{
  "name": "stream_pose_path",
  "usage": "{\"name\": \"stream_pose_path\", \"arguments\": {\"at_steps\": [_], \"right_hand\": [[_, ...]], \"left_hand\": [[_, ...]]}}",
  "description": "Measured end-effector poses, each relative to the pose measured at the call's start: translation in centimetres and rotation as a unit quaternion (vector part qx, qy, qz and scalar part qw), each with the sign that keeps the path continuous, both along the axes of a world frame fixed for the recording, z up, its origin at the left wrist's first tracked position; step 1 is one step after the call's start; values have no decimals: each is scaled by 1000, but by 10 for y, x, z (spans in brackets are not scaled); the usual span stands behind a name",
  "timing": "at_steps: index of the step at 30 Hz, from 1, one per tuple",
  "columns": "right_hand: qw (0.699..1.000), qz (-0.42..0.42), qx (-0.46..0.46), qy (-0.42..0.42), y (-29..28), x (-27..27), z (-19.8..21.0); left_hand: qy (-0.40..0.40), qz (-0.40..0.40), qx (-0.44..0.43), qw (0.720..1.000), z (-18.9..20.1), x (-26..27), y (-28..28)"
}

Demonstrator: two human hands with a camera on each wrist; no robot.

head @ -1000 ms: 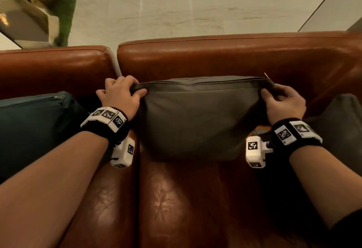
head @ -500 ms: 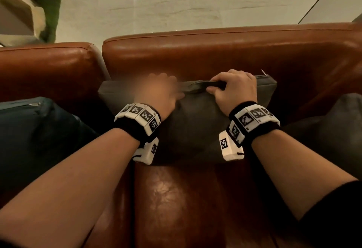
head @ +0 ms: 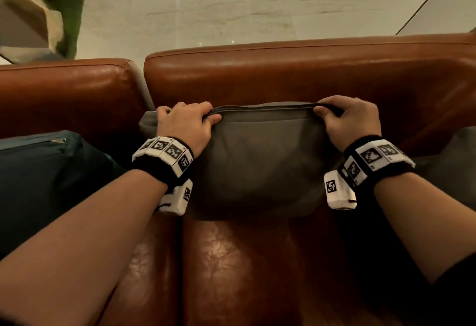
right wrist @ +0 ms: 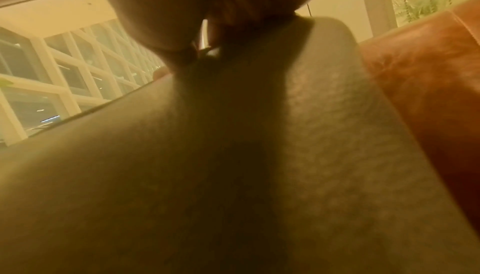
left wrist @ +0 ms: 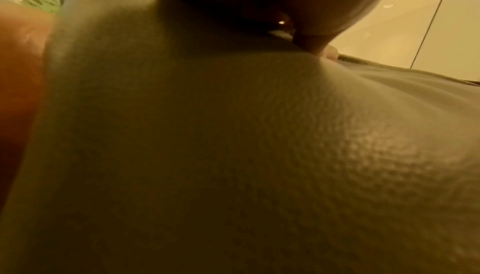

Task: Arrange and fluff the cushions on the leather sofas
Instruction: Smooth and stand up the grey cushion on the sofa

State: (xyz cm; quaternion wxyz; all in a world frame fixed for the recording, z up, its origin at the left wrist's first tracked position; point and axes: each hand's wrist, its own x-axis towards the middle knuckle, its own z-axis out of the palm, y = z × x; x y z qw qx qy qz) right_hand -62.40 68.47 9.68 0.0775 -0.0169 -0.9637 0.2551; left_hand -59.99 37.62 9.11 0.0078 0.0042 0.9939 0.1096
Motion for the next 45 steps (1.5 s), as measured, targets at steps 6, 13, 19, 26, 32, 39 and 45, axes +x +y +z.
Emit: {"name": "stream_pose_path", "arguments": {"at_steps": [6,13,19,26,32,39,45], "right_hand": [[993,76,72,58,-18,8,4],[996,72,49,8,2,8,11],[994,22,70,-84,26,7,3],[990,102,80,57,-28,46,13],[968,194,160,-12,-92,118,-61],[969,61,238,-38,-8,69,-71],[972,60,209,-93,1,65,-65]], "left_hand": [[-77,-107,-25,991,9,-7,57],[-50,-165,13,985,16,-20,80],[8,-113,-102,988,5,-2,-4],[101,-14,-59,993,10,47,-21],[45,-108,-101,988,-47,81,44],[60,-38,-104,992,-52,57,28],[83,-72,-72,991,-43,73,109]]}}
